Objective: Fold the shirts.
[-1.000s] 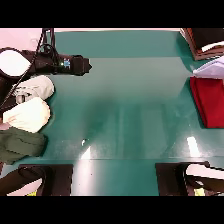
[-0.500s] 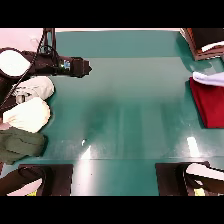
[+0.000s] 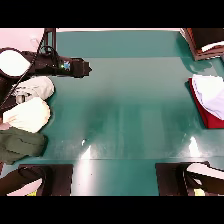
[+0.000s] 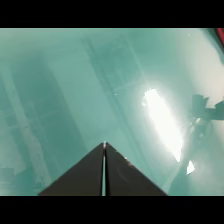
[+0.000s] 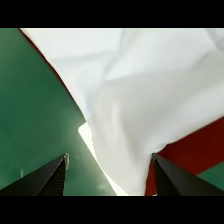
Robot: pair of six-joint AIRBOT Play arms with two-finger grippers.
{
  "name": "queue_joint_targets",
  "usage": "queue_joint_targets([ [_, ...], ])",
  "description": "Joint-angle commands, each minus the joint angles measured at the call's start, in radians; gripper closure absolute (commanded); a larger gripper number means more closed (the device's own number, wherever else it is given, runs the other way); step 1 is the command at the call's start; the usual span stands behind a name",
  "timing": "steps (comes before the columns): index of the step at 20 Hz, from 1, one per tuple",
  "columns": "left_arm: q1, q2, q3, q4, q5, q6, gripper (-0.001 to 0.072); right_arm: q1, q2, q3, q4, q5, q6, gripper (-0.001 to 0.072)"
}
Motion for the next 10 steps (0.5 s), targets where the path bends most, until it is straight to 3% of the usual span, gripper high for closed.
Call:
queue_joint_targets([
  [1, 0.0, 0.0, 0.0, 0.001, 0.002, 0.002, 0.0687, -0.025, 0.092, -0.015, -0.002, -0.092, 0.0, 0.0115],
  [5, 0.0, 0.0, 0.0, 0.0, 0.0, 0.001, 0.0687, 0.078, 0.235, -0.015, 0.15, -0.169, 0.0, 0.0116],
  [10, 0.0, 0.0, 0.0, 0.004, 0.001, 0.001, 0.0686, 0.438, 0.354, -0.015, 0.168, -0.2, 0.0, 0.0116],
])
